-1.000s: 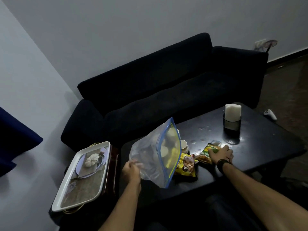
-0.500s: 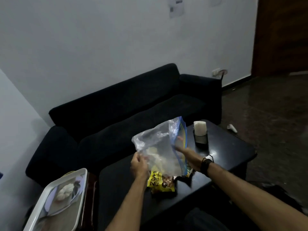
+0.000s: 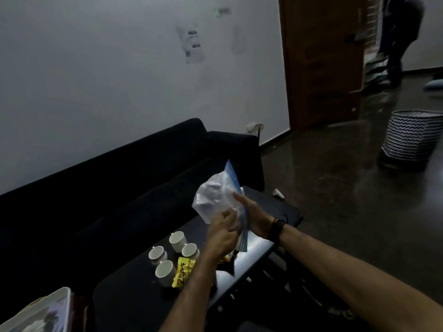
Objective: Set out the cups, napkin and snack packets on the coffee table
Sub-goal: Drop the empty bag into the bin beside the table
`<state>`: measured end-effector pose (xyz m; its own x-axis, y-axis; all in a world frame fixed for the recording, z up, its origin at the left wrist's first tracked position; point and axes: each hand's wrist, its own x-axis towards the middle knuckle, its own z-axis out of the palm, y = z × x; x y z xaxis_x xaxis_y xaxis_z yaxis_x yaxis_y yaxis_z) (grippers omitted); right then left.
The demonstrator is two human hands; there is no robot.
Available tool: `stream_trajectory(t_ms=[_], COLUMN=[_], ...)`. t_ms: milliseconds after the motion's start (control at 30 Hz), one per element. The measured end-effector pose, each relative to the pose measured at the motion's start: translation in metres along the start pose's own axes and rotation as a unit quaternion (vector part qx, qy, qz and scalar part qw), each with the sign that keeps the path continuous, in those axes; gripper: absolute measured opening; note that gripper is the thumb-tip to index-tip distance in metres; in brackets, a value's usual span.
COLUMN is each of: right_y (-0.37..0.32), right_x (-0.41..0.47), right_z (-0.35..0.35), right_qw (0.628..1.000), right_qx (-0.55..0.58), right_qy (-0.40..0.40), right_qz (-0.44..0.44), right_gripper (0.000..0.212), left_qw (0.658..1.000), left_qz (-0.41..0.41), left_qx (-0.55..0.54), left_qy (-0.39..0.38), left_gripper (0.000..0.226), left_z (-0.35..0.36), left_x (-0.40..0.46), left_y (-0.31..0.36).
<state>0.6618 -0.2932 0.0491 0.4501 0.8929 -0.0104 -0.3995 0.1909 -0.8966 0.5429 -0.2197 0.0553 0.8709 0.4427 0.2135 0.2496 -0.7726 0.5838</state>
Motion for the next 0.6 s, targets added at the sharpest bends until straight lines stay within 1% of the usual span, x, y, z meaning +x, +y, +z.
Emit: stream_trajectory(t_ms=[33, 67, 100, 133, 200, 267, 333, 367, 433, 467, 533, 600], right_y=[0.0, 0.0, -0.001, -0.003, -0.011, -0.016, -0.02, -0.018, -0.008, -0.001, 0.014, 0.03], right_x=[-0.005, -0.008, -0.011, -0.014, -0.024, -0.035, -0.047, -0.054, -0.067, -0.074, -0.088, -0.1], right_z=[-0.009, -0.021, -0.036, -0.052, -0.092, -0.132, -0.168, -0.188, -0.227, -0.244, -0.273, -0.293], right_qw=[0.998, 0.992, 0.984, 0.978, 0.97, 0.958, 0.942, 0.932, 0.915, 0.908, 0.882, 0.853], right_qx=[-0.031, -0.05, -0.055, -0.055, -0.066, -0.075, -0.082, -0.096, -0.114, -0.116, -0.148, -0.191], right_qy=[0.042, 0.106, 0.163, 0.194, 0.23, 0.269, 0.32, 0.345, 0.386, 0.402, 0.446, 0.477], right_qz=[-0.018, -0.038, -0.048, -0.053, -0.053, -0.059, -0.061, -0.055, -0.021, 0.0, 0.045, 0.088], right_gripper=[0.033, 0.031, 0.029, 0.026, 0.019, 0.014, 0.028, 0.025, 0.023, 0.026, 0.03, 0.029], left_qw=[0.999, 0.996, 0.993, 0.99, 0.986, 0.987, 0.99, 0.992, 0.992, 0.991, 0.985, 0.977], left_qz=[0.003, 0.012, 0.02, 0.024, 0.027, 0.027, 0.018, 0.005, -0.024, -0.036, -0.061, -0.067], left_qx=[-0.009, -0.031, -0.057, -0.083, -0.116, -0.125, -0.122, -0.117, -0.101, -0.092, -0.072, -0.035], left_qy=[-0.042, -0.079, -0.102, -0.113, -0.117, -0.098, -0.064, -0.055, -0.073, -0.092, -0.147, -0.202], left_gripper=[0.039, 0.042, 0.043, 0.044, 0.043, 0.037, 0.027, 0.023, 0.02, 0.02, 0.024, 0.027], left_z=[0.01, 0.022, 0.034, 0.043, 0.064, 0.085, 0.104, 0.116, 0.139, 0.149, 0.175, 0.2], left_x=[-0.001, 0.0, 0.0, 0.002, 0.012, 0.022, 0.03, 0.034, 0.037, 0.037, 0.039, 0.041], left_y=[0.008, 0.017, 0.026, 0.035, 0.05, 0.059, 0.06, 0.059, 0.055, 0.052, 0.043, 0.033])
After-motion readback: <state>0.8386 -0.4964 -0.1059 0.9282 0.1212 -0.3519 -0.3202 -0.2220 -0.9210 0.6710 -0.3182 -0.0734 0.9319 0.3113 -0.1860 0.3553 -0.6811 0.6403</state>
